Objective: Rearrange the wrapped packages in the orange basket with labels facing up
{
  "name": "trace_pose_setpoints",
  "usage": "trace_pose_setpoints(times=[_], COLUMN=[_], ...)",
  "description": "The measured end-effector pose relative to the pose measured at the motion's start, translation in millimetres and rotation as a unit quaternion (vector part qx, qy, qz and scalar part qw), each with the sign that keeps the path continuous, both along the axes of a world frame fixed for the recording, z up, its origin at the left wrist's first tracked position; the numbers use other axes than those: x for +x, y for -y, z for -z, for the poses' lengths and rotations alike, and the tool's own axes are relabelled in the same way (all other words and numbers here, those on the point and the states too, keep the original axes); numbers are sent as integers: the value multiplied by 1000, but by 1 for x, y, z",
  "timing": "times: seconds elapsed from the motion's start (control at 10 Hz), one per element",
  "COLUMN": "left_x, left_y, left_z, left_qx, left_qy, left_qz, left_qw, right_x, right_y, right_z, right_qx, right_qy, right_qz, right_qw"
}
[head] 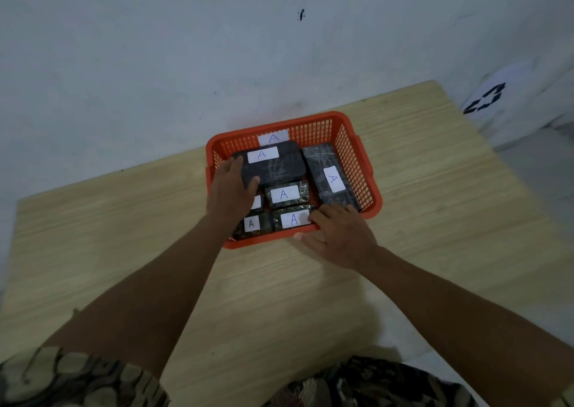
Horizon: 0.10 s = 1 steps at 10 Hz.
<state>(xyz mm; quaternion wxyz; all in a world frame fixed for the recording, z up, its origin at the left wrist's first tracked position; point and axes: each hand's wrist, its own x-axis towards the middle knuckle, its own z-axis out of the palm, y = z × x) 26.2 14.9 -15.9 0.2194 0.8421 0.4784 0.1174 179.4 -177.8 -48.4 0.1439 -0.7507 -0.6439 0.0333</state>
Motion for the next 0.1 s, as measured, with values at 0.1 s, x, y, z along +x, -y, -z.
trace_pose_setpoints(times=[0.1], left_x=[0], left_y=[12], left_z=[-28], left_qx=[152], left_qy=[-22], left_qz=[84], left_qw=[985], right_x=[-1], right_y=[-14], right_z=[-25], right_qx=[85], right_qy=[-49], right_qz=[43], right_qw=[994])
